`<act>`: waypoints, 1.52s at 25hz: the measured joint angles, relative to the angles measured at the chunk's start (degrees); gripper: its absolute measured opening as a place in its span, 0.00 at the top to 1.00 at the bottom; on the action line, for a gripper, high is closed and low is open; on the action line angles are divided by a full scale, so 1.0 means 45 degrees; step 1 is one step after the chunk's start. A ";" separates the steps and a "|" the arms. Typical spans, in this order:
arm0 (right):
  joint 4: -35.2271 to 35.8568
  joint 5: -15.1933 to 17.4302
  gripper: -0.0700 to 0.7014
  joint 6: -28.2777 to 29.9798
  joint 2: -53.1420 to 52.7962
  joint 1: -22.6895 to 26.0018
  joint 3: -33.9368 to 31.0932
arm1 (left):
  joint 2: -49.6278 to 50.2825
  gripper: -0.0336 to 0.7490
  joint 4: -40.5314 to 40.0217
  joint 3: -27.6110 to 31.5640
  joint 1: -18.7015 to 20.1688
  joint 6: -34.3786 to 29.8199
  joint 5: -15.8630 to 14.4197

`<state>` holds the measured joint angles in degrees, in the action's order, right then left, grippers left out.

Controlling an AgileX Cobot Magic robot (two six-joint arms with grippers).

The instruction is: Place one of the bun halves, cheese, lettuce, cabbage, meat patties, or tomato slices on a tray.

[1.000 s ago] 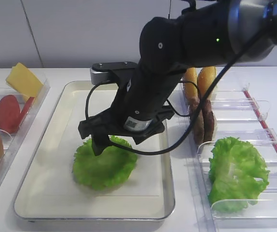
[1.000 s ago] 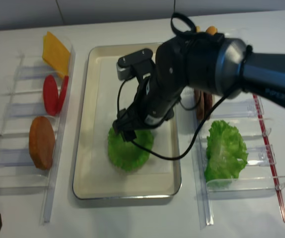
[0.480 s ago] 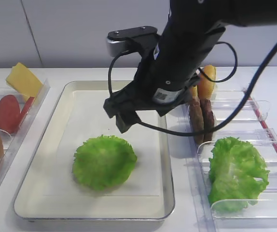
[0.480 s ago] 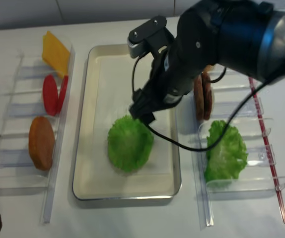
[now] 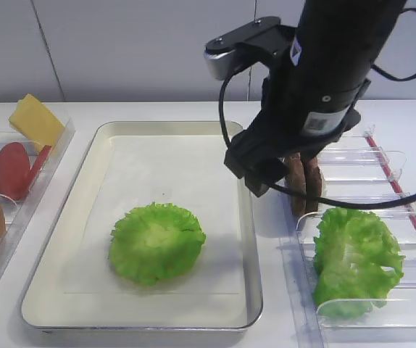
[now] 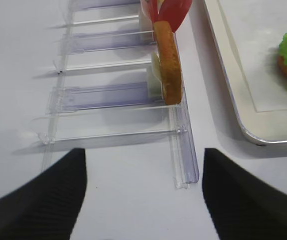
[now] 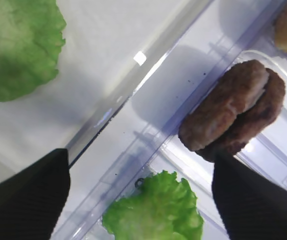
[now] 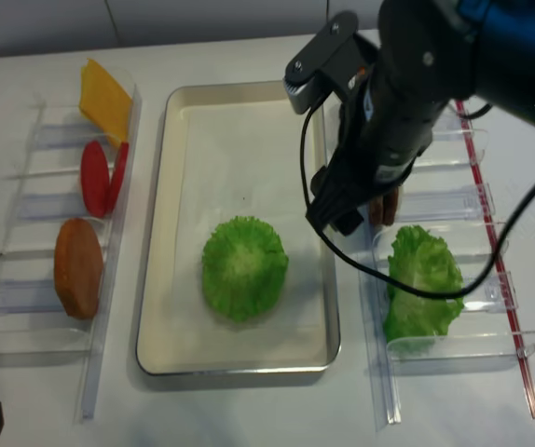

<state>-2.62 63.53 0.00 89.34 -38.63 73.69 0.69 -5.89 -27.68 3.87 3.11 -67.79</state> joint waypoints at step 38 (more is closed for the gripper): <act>-0.0111 -0.0719 0.12 -0.0550 -1.2065 0.0000 -0.6817 | 0.0000 0.37 0.0000 0.0000 0.0000 0.0000 0.0000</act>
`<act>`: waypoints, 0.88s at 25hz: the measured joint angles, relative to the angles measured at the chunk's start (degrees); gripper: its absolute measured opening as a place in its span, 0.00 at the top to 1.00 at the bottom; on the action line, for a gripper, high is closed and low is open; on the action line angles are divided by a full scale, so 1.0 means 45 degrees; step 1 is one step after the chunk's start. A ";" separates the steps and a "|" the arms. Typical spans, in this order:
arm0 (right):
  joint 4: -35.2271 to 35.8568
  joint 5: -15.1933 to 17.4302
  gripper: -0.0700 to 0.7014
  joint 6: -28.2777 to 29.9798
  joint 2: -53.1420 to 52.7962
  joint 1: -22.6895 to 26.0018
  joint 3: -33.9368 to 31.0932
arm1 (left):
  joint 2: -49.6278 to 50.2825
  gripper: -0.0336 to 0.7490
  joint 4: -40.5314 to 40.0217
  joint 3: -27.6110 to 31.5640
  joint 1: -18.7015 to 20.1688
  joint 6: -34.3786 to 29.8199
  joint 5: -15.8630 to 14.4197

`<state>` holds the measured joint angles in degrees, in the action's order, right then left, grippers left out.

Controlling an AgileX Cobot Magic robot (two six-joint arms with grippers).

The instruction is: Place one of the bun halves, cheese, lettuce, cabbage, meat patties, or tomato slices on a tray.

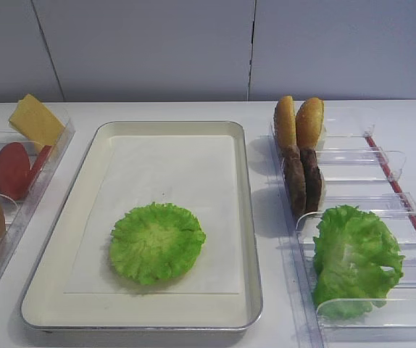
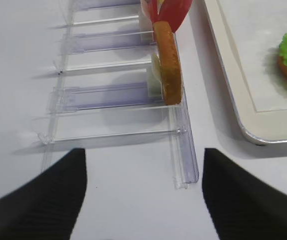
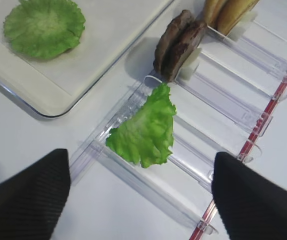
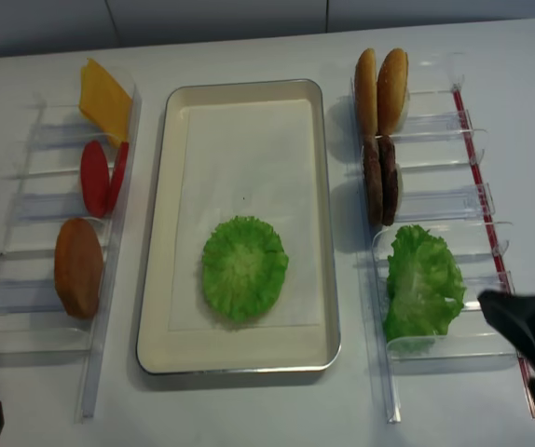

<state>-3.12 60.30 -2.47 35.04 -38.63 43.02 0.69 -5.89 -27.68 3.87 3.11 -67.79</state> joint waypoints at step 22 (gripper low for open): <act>0.0045 0.0702 0.13 -0.0395 -0.7501 0.0000 -0.3392 | 0.0000 0.37 0.0000 0.0000 0.0000 0.0000 0.0000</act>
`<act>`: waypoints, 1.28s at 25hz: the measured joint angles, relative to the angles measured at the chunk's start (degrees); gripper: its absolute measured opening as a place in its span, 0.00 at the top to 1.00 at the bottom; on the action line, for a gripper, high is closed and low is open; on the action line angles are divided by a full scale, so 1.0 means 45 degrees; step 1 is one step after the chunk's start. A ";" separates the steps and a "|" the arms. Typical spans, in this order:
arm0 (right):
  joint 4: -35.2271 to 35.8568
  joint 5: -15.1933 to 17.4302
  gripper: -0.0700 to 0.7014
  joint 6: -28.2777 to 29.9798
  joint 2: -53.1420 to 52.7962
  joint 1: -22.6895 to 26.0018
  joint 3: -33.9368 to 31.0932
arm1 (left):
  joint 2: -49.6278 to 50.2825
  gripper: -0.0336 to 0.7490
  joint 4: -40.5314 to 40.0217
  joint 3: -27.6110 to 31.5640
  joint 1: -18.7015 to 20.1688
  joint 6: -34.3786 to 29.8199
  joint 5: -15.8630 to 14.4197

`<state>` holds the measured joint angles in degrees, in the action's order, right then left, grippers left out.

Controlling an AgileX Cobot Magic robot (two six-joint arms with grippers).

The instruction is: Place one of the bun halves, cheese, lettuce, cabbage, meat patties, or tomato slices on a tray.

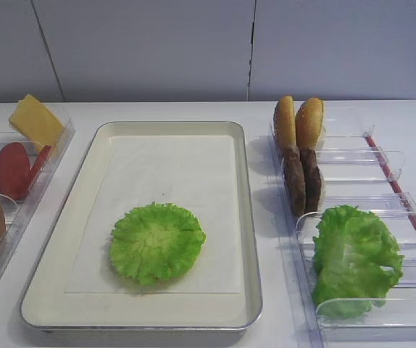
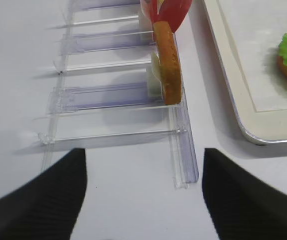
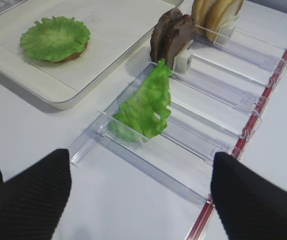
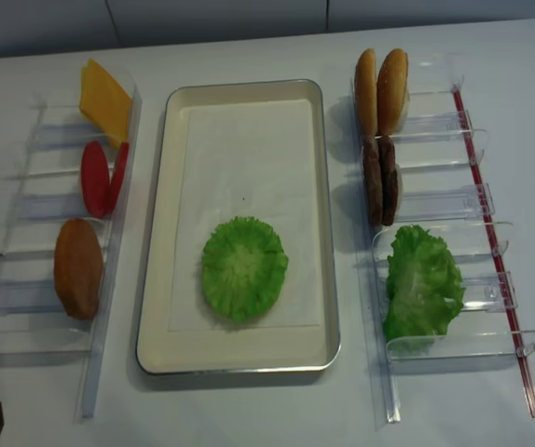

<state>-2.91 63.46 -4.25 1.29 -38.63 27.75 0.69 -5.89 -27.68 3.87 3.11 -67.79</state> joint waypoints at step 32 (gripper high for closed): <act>0.0140 0.0177 0.13 -0.0026 -0.0492 0.0707 -0.0120 | 0.0000 0.37 0.0000 0.0000 0.0000 0.0000 -0.0024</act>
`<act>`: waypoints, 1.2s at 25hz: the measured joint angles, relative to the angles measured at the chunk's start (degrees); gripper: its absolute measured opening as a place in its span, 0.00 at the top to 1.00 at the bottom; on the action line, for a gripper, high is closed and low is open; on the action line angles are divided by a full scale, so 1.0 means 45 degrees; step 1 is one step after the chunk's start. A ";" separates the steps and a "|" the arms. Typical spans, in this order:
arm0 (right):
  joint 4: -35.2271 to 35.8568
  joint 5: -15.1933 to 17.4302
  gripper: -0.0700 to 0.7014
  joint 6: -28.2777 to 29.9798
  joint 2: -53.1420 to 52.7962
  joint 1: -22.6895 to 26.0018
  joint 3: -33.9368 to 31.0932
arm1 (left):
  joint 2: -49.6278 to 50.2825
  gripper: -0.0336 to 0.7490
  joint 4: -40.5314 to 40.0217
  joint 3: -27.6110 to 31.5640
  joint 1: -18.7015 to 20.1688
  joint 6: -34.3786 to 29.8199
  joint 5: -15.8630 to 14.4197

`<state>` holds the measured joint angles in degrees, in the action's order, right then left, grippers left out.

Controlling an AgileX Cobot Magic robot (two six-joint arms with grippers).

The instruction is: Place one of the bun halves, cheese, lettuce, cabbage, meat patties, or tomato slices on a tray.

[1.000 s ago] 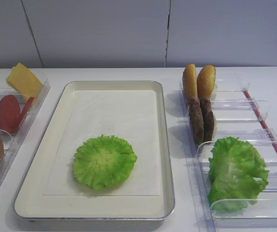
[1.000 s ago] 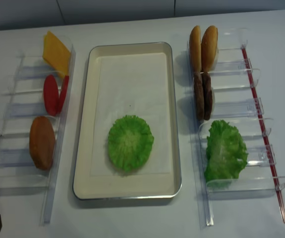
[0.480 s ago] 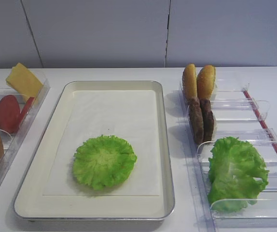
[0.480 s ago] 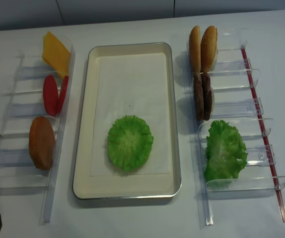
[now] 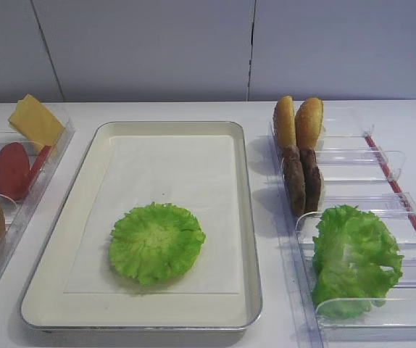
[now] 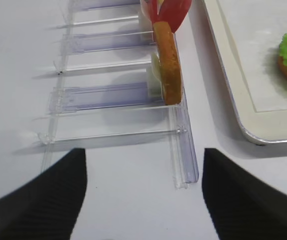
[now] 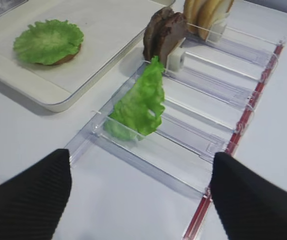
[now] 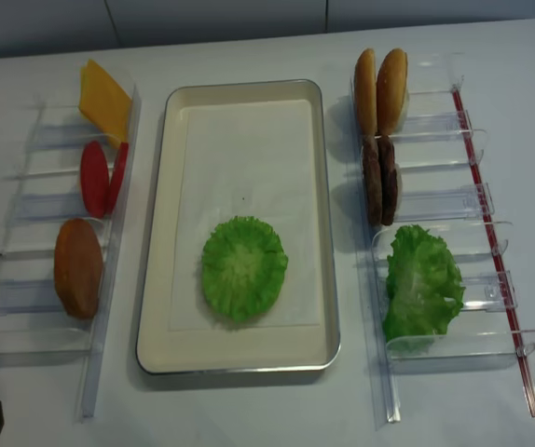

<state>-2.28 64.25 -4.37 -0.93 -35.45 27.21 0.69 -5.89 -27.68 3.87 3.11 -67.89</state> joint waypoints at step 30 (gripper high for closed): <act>0.0009 0.0000 0.14 0.0000 0.0000 0.6889 0.0000 | 0.0000 0.37 0.0000 0.0000 0.0000 0.0000 0.0000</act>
<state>-2.24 64.25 -4.37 -0.93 -4.45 27.21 0.69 -5.89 -27.68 3.87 3.11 -67.89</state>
